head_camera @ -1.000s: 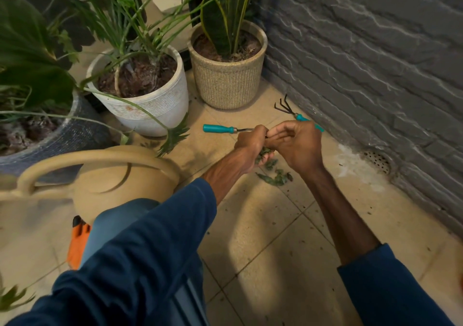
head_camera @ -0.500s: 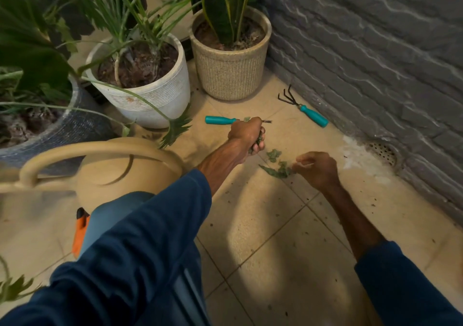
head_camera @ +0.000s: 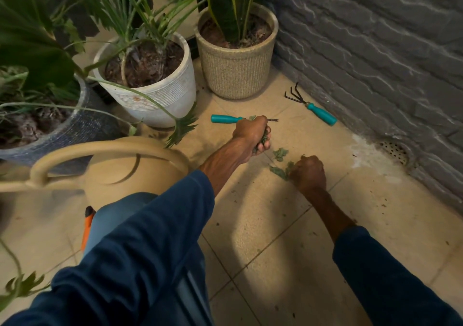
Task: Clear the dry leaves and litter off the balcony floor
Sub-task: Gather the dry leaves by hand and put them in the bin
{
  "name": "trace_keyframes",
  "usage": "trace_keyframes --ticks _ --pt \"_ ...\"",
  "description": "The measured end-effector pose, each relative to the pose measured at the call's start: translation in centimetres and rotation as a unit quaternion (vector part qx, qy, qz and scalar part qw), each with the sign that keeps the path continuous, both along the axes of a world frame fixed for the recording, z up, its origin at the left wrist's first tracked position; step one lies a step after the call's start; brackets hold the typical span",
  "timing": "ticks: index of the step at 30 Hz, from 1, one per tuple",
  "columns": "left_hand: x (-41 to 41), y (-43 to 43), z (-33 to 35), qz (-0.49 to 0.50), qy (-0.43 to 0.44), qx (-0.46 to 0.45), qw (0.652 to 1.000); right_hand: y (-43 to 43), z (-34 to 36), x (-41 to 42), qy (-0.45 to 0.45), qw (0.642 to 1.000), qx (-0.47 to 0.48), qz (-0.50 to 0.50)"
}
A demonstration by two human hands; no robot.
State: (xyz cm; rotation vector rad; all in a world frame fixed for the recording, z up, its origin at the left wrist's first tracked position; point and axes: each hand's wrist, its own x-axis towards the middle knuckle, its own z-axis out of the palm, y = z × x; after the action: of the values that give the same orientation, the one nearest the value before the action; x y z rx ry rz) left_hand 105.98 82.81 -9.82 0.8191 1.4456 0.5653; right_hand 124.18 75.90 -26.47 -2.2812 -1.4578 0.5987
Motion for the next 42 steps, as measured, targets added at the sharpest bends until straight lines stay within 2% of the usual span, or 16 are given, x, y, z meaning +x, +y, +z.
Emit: trace_keyframes --ticks 13,22,26,33,42 --pt "0.5 -0.1 0.0 -0.014 -0.002 -0.008 1.000 -1.9 0.6 1.4 0.114 0.992 0.029 -0.040" --pt "0.4 -0.1 0.0 -0.023 0.000 -0.014 1.000 -2.4 2.2 4.5 0.146 0.987 0.071 0.005" --pt "0.4 -0.2 0.1 -0.022 0.002 -0.014 1.000 -2.3 2.7 4.1 0.176 0.980 0.062 0.071" --pt "0.5 -0.2 0.2 -0.025 0.001 -0.014 1.000 -1.6 1.1 0.9 0.097 0.988 0.004 0.123" --pt "0.2 -0.2 0.1 -0.023 -0.002 -0.017 1.000 -1.2 1.0 -0.9 -0.019 0.998 -0.034 0.040"
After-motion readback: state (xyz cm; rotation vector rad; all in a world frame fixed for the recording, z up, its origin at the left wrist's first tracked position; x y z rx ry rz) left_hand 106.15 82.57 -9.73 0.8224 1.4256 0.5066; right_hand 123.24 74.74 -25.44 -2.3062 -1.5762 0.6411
